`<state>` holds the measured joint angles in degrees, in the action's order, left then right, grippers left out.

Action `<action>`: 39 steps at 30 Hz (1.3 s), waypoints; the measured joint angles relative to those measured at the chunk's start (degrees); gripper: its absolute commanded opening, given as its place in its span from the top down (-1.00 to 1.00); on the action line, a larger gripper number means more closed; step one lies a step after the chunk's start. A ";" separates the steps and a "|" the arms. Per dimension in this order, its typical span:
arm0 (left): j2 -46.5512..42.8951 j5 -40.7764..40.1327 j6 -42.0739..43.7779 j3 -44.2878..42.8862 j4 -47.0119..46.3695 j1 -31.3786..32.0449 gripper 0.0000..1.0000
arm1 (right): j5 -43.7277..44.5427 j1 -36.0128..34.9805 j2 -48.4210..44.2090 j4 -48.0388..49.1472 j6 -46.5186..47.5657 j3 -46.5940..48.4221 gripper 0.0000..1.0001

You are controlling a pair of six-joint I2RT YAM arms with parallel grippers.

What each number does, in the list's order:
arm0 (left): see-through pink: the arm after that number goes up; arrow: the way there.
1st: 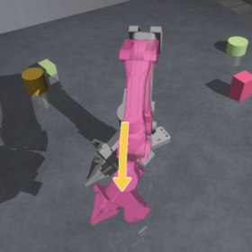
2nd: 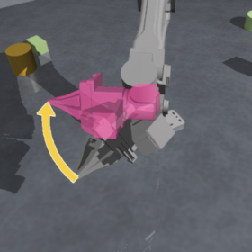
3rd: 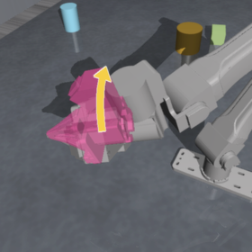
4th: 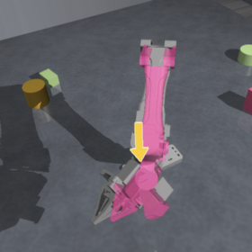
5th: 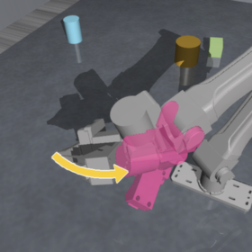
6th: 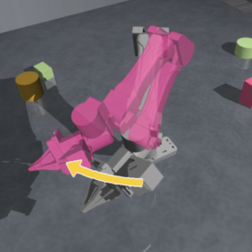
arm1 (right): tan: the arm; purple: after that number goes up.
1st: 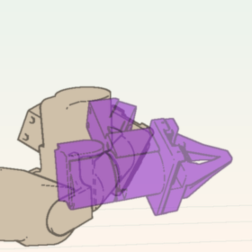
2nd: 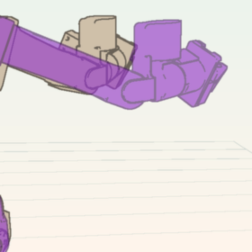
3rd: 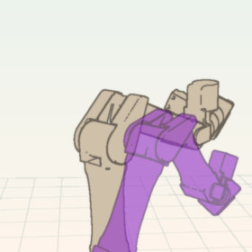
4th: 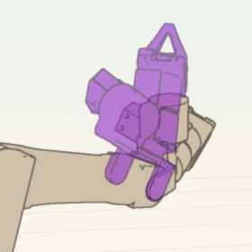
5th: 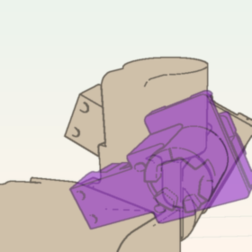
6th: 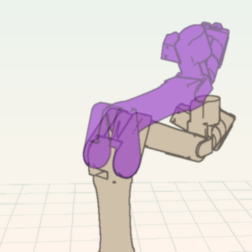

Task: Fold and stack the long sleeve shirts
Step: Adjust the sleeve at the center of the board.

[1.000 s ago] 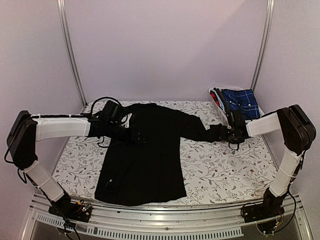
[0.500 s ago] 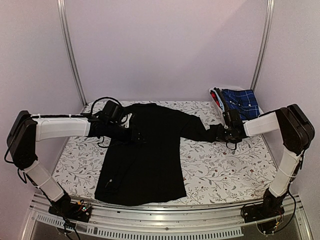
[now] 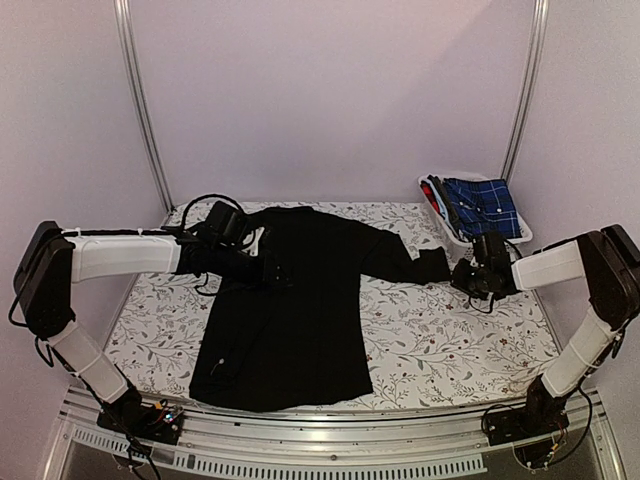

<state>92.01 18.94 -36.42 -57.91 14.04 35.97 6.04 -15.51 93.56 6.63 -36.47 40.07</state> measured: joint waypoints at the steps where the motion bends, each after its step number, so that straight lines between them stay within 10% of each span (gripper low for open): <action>1: 0.00 0.02 0.02 0.00 0.00 0.00 0.00 | -0.87 0.57 0.13 0.72 -0.33 -0.22 0.10; 16: 0.31 0.17 0.02 -0.02 0.02 0.02 0.01 | -7.89 3.34 9.79 9.66 -0.81 6.80 0.07; 34: 1.27 1.64 0.37 -1.95 0.07 0.04 0.00 | 7.26 -7.72 15.87 -4.33 0.87 17.57 -0.06; 39: 1.81 1.88 0.44 -2.78 0.17 0.13 0.01 | 10.45 -9.20 18.43 -8.72 1.55 21.88 0.37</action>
<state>93.82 20.82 -35.99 -60.69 14.22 36.10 16.49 -24.71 111.98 -2.09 -34.92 61.95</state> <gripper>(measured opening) 0.497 0.449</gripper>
